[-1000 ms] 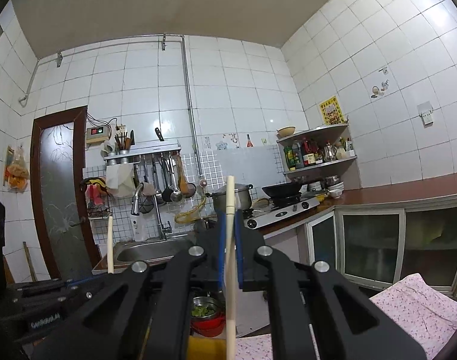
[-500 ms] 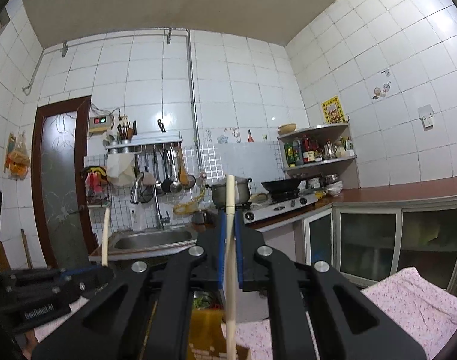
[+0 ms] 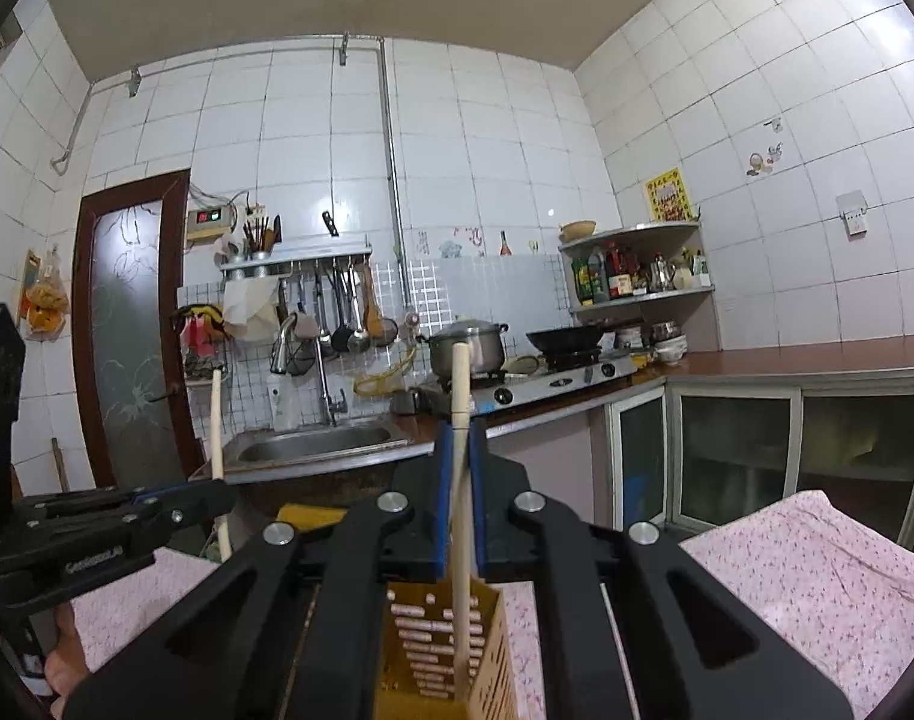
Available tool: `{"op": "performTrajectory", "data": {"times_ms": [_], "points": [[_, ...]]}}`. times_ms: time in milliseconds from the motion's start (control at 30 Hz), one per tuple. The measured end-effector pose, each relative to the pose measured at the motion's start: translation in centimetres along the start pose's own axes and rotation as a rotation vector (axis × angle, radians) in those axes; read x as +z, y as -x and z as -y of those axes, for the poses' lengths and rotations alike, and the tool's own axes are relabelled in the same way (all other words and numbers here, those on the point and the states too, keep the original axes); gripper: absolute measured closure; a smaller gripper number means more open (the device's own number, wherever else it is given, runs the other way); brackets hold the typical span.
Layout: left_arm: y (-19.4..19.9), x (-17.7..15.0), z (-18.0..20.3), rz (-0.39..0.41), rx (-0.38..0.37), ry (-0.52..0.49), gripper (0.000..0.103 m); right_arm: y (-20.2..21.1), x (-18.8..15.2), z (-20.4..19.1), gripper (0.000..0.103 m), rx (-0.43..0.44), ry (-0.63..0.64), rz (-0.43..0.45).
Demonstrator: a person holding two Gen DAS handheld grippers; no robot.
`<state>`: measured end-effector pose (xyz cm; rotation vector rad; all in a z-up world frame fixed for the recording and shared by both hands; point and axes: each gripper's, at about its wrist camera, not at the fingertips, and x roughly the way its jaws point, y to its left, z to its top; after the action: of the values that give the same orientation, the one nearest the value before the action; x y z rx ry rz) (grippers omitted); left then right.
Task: Organize utensils
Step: 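Lower the chopstick into the yellow holder and open the left tool, then withdraw the left tool from the holder back over the table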
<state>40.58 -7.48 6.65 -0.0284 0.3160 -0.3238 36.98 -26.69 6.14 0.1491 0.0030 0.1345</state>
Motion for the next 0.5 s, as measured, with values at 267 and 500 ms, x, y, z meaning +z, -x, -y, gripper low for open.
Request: {"op": "performTrajectory", "data": {"times_ms": [267,500], "points": [[0.4,-0.4,-0.9,-0.062,0.001,0.055,0.096,0.7,-0.3,0.3,0.096,0.012,-0.013,-0.113],[3.7,-0.4,-1.7,-0.102,0.048,0.096,0.046,3.2,0.7,-0.1,0.05,-0.007,-0.005,-0.192]]}}
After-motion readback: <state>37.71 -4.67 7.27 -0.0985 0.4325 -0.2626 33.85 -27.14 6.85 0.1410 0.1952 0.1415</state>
